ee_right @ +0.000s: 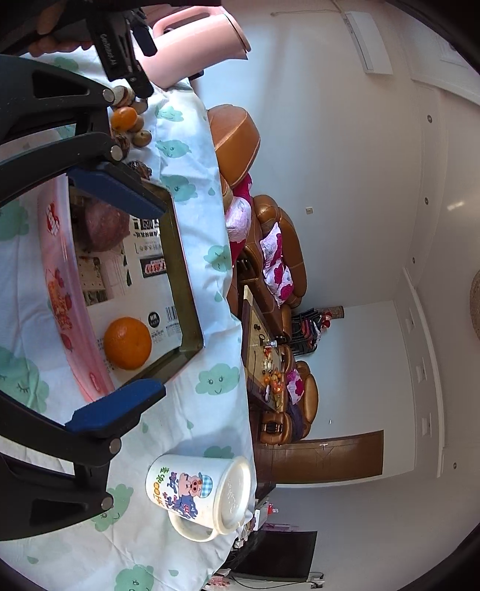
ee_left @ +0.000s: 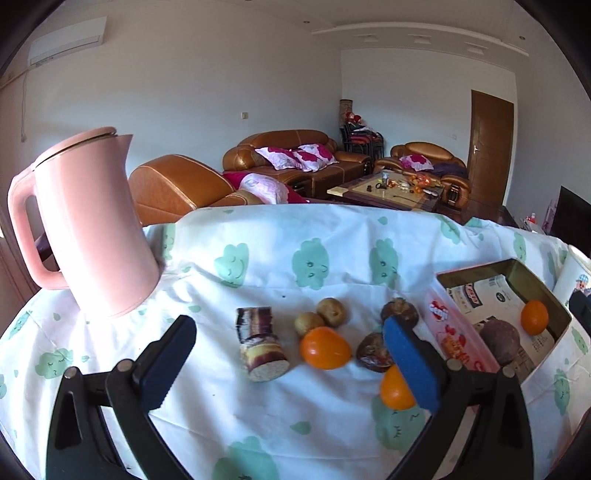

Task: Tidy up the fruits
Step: 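Lift both grippers away from the tin tray, then grasp a second orange with the right gripper while the left gripper approaches the cake roll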

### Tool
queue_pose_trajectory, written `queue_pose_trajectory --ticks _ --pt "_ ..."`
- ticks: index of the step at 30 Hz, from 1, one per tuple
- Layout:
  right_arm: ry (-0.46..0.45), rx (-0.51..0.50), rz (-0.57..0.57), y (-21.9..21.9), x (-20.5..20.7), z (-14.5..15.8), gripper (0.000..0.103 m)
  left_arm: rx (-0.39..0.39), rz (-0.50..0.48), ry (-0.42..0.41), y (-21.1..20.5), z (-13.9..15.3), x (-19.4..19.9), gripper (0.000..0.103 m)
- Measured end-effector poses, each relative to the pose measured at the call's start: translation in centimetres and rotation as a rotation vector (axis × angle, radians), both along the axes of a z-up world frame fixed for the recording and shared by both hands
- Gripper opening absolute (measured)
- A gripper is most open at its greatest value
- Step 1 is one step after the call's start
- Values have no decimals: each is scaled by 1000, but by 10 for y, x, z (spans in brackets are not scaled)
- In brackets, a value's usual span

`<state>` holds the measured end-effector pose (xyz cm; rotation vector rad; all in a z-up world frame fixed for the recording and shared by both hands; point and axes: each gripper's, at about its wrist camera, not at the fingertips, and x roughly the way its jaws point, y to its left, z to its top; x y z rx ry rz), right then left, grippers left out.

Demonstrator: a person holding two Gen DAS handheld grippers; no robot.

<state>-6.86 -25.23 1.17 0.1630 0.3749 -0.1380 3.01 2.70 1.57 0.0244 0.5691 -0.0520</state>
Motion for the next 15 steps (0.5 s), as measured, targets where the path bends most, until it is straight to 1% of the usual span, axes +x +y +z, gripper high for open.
queue_pose_trajectory --ticks 3,7,11,12,13,14,15 --pt "8 -31 44 24 -3 0 89 -10 29 8 20 0 4 103" --pt "-4 -56 123 58 -7 3 89 -6 98 15 46 1 10 103" --pt "36 -53 223 95 1 0 89 -15 180 31 72 0 18 103" --pt "52 -51 252 106 4 -1 87 -17 198 38 78 -1 20 103" --pt "69 -53 279 115 8 -3 79 -22 214 46 85 -2 22 103" --pt "90 -62 301 125 12 -5 74 -28 229 55 90 -3 24 103" --pt "116 -74 322 135 18 -8 65 -36 240 62 95 -4 26 103"
